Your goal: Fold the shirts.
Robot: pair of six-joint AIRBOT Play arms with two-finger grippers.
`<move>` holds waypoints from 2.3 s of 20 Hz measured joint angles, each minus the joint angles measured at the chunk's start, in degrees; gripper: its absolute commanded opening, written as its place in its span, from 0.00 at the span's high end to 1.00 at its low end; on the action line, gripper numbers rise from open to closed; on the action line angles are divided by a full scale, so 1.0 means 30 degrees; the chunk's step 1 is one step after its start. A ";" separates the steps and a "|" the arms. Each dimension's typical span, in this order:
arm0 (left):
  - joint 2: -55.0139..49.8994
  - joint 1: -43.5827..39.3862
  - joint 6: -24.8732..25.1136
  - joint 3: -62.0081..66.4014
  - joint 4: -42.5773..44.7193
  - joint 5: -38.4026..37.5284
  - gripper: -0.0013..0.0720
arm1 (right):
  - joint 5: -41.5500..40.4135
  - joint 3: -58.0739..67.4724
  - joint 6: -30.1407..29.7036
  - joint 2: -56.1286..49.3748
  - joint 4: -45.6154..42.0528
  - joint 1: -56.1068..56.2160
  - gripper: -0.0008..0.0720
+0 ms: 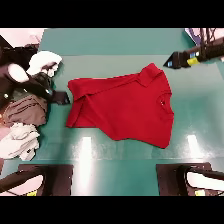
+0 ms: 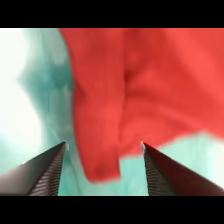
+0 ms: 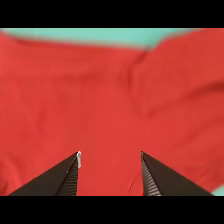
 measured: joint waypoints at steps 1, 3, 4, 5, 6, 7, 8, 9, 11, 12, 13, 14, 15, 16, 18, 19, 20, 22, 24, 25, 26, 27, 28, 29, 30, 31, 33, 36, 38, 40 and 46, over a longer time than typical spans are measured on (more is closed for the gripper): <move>0.0321 -0.0678 -0.0168 -0.1005 0.0510 0.0000 0.23 | -0.0131 -0.1093 0.0007 0.0707 -0.0007 0.0000 0.40; 0.0699 -0.1938 -0.0925 -0.2616 0.1996 0.0189 0.23 | -0.0612 -0.3257 0.0007 0.2076 -0.0007 0.0000 0.40; 0.0823 -0.2557 -0.1384 -0.3220 0.2783 0.0321 0.23 | -0.0911 -0.4240 0.0007 0.2776 -0.0022 0.0000 0.40; 0.0903 -0.3104 -0.1712 -0.3657 0.3373 0.0525 0.23 | -0.1209 -0.5151 0.0007 0.3432 0.0000 0.0000 0.40; 0.0969 -0.3687 -0.1982 -0.4014 0.3738 0.0729 0.23 | -0.1479 -0.5931 0.0007 0.3985 -0.0015 0.0000 0.40; 0.1013 -0.4204 -0.2186 -0.4262 0.4087 0.1027 0.23 | -0.1778 -0.6615 0.0007 0.4546 -0.0015 0.0000 0.40; 0.1035 -0.4736 -0.2346 -0.4473 0.4408 0.1333 0.23 | -0.2004 -0.7286 0.0007 0.5093 -0.0007 0.0000 0.40; 0.1064 -0.5166 -0.2455 -0.4612 0.4714 0.1596 0.23 | -0.2222 -0.7876 0.0007 0.5603 -0.0007 0.0000 0.40; 0.1078 -0.5799 -0.2630 -0.4867 0.5355 0.2069 0.23 | -0.2557 -0.8765 0.0007 0.6433 0.0000 0.0000 0.40; 0.1086 -0.5996 -0.2732 -0.4991 0.5705 0.2237 0.23 | -0.2696 -0.9100 0.0007 0.6805 -0.0015 -0.0007 0.40; 0.1086 -0.6120 -0.2820 -0.5115 0.5989 0.2317 0.23 | -0.2798 -0.9326 0.0007 0.7096 -0.0007 -0.0007 0.40; 0.1086 -0.6222 -0.2885 -0.5231 0.6273 0.2390 0.23 | -0.2878 -0.9508 0.0007 0.7351 -0.0007 -0.0007 0.40; 0.1086 -0.6309 -0.2980 -0.5304 0.6506 0.2528 0.23 | -0.2965 -0.9639 0.0007 0.7563 -0.0007 -0.0007 0.40; 0.1086 -0.6353 -0.3038 -0.5362 0.6725 0.2688 0.23 | -0.3045 -0.9719 0.0007 0.7694 -0.0007 -0.0007 0.40; 0.1013 -0.6433 -0.3155 -0.5428 0.7118 0.2965 0.42 | -0.3104 -0.9836 0.0007 0.7876 -0.0015 -0.0007 0.40; 0.0911 -0.6441 -0.3169 -0.5442 0.7271 0.3024 0.48 | -0.3111 -0.9872 0.0007 0.7934 -0.0007 -0.0007 0.40; 0.0758 -0.6455 -0.3213 -0.5464 0.7366 0.3024 0.48 | -0.3096 -0.9894 0.0007 0.7970 -0.0015 -0.0007 0.40; 0.0452 -0.6484 -0.3235 -0.5486 0.7453 0.3031 0.57 | -0.3104 -0.9930 0.0007 0.8021 -0.0007 -0.0007 0.40; 0.0255 -0.6484 -0.3286 -0.5493 0.7606 0.3024 0.95 | -0.3082 -0.9938 0.0007 0.8036 -0.0007 -0.0022 0.40; 0.0204 -0.6484 -0.3286 -0.5472 0.7752 0.2987 0.95 | -0.2965 -0.9945 0.0044 0.8043 0.0000 -0.0087 0.40; 0.0175 -0.6492 -0.3308 -0.5406 0.7861 0.2812 0.95 | -0.2776 -0.9945 0.0102 0.8058 0.0007 -0.0233 0.40; 0.0226 -0.6492 -0.3322 -0.5268 0.8058 0.2470 0.95 | -0.2397 -0.9959 0.0146 0.8058 0.0015 -0.0488 0.40; 0.0393 -0.6477 -0.3366 -0.5085 0.8225 0.2113 0.95 | -0.1872 -0.9989 0.0197 0.8058 0.0022 -0.0831 0.40; 0.0685 -0.6390 -0.3417 -0.4874 0.8364 0.1778 0.95 | -0.1231 -1.0120 0.0262 0.8080 0.0022 -0.1333 0.40; 0.1158 -0.6171 -0.3599 -0.4648 0.8429 0.1639 0.95 | -0.0546 -1.0404 0.0270 0.8153 0.0029 -0.1916 0.40; 0.1712 -0.5872 -0.3840 -0.4488 0.8539 0.1559 0.95 | 0.0117 -1.0914 0.0299 0.8298 0.0022 -0.2688 0.40; 0.3016 -0.5013 -0.4291 -0.4269 0.8371 0.1304 0.95 | 0.1144 -1.2517 0.0328 0.8765 0.0015 -0.4503 0.40; 0.4357 -0.3657 -0.4590 -0.4153 0.7329 0.1275 0.95 | 0.1814 -1.5773 0.0357 0.9610 -0.0015 -0.7337 0.40; 0.4801 -0.3177 -0.4707 -0.4131 0.6397 0.1464 0.95 | 0.1996 -1.8127 0.0364 1.0069 0.0022 -0.8575 0.40; 0.5034 -0.2900 -0.4758 -0.4109 0.5537 0.1821 0.95 | 0.1996 -1.9868 0.0372 1.0316 0.0058 -0.9158 0.40; 0.5253 -0.2645 -0.4801 -0.4116 0.4058 0.2484 0.95 | 0.1953 -2.0932 0.0663 0.9194 0.0758 -0.8451 0.40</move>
